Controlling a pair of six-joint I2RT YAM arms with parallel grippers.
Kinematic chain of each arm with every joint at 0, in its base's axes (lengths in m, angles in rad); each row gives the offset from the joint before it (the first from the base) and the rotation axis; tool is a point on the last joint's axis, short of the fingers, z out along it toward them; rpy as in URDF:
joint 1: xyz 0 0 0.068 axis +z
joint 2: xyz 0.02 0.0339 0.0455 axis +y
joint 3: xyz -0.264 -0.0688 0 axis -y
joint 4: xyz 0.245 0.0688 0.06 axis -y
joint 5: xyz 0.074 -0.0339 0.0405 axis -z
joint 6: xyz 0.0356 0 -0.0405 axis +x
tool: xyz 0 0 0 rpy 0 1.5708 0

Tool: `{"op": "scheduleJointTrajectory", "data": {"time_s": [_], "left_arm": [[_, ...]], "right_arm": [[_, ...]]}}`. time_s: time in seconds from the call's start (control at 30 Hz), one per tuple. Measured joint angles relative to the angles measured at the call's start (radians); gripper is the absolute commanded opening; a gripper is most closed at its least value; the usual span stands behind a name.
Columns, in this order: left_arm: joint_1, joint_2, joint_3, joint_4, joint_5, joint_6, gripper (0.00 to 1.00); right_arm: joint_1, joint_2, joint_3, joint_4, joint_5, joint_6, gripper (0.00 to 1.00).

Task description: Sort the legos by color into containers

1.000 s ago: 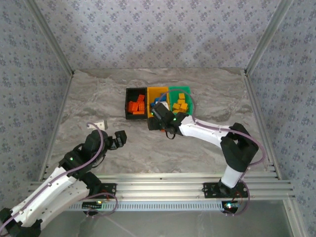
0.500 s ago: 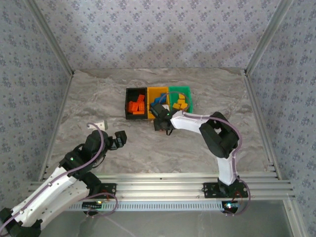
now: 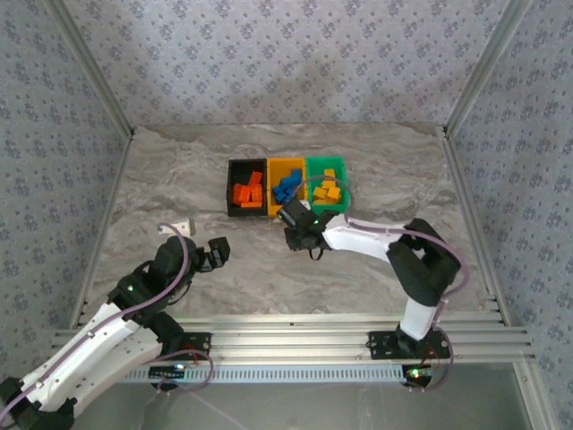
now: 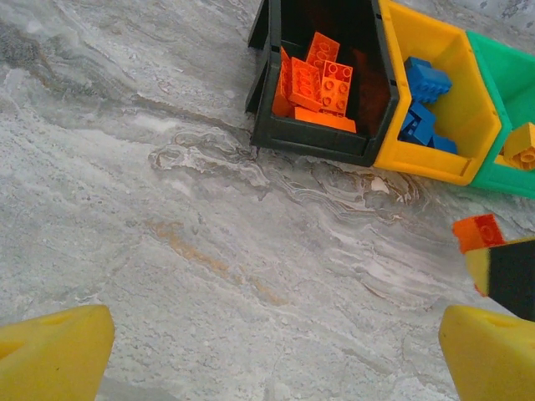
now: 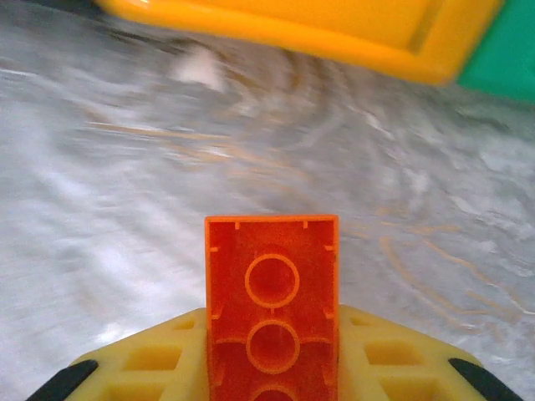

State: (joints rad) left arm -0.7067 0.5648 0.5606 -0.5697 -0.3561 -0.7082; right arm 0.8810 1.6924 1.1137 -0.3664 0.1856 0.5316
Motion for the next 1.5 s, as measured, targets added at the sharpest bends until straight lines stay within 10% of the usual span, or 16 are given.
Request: {"op": "scheduleJointTrajectory", "data": {"time_s": [0.47,0.63,0.83,1.2,1.5], "left_arm": [[0.0,-0.017,-0.014,0.004,0.0,-0.015,0.99],[0.0,-0.022,-0.025,0.004,-0.001,-0.015,1.0],[0.0,-0.021,-0.04,0.005,-0.02,-0.015,1.0],[0.005,0.033,-0.077,0.114,-0.156,-0.096,1.0],[0.122,0.257,-0.093,0.418,-0.339,0.125,1.0]], "right_arm": [[-0.022,0.317,0.56,0.109,-0.064,-0.078,0.37],[-0.07,0.487,0.733,0.107,-0.065,-0.093,0.69],[-0.096,0.501,0.756,0.124,-0.069,-0.104,0.78],[-0.043,-0.126,0.113,0.343,0.026,-0.106,0.94],[-0.049,-0.48,-0.309,0.354,0.252,-0.04,1.0]]}}
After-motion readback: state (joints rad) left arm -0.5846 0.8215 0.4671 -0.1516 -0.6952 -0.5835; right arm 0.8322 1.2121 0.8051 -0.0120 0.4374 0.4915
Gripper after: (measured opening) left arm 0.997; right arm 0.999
